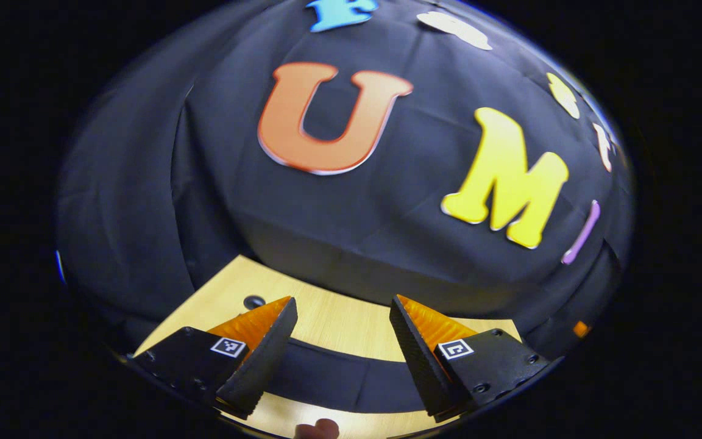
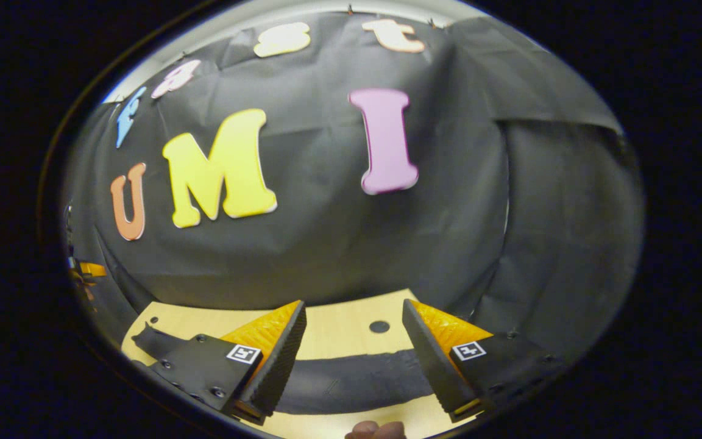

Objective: Grasp the waist and the cuffs of the jeans and fold them to make the two legs overlap; first hold the waist and fold one-third of the jeans toward the cuffs, then hold the cuffs and fold the remaining one-third in the same direction to finish folding.

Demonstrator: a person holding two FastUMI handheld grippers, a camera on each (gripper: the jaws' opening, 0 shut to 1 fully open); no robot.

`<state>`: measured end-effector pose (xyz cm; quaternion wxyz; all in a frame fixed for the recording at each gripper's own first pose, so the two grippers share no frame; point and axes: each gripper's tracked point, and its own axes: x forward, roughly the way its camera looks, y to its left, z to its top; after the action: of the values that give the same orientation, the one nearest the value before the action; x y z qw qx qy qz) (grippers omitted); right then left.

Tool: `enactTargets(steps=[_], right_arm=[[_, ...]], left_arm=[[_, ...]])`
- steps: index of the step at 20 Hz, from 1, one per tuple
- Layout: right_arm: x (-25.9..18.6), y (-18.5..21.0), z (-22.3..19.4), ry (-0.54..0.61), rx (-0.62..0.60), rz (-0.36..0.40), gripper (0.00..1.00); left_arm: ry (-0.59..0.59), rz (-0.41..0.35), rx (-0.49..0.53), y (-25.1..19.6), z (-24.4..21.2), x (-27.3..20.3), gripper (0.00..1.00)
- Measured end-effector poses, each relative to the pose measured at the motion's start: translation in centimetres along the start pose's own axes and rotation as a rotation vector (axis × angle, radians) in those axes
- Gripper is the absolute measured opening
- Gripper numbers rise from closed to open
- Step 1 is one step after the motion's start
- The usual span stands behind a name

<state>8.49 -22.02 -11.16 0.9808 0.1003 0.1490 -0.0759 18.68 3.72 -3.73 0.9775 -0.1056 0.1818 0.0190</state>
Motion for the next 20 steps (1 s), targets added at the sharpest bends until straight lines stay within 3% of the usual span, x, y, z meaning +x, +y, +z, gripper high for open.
enactTargets(steps=[4,10,12,13,14,20], right_arm=[[-4.3,0.7,-0.3,-0.028,-0.067,-0.012,0.98],[-8.3,-2.1,-4.7,0.024,-0.070,-0.037,0.98],[-7.2,-3.4,-6.9,0.067,-0.048,-0.049,0.98],[-6.2,-4.0,-8.5,0.102,-0.033,-0.046,0.93],[-4.9,-4.6,-10.1,0.133,-0.022,-0.052,0.98],[5.9,-11.4,-21.1,0.288,0.047,-0.083,0.98]], left_arm=[[-0.144,0.009,0.191,-3.2,0.1,-5.7,0.98],[-0.137,-0.024,0.190,-8.0,-3.2,-8.9,0.98],[-0.121,-0.029,0.187,-8.9,-3.8,-9.0,0.98],[-0.114,-0.028,0.193,-9.3,-3.7,-9.1,0.98],[-0.113,-0.025,0.197,-9.5,-3.6,-9.2,0.98],[-0.043,0.021,0.148,-10.4,-5.5,-9.7,0.98]])
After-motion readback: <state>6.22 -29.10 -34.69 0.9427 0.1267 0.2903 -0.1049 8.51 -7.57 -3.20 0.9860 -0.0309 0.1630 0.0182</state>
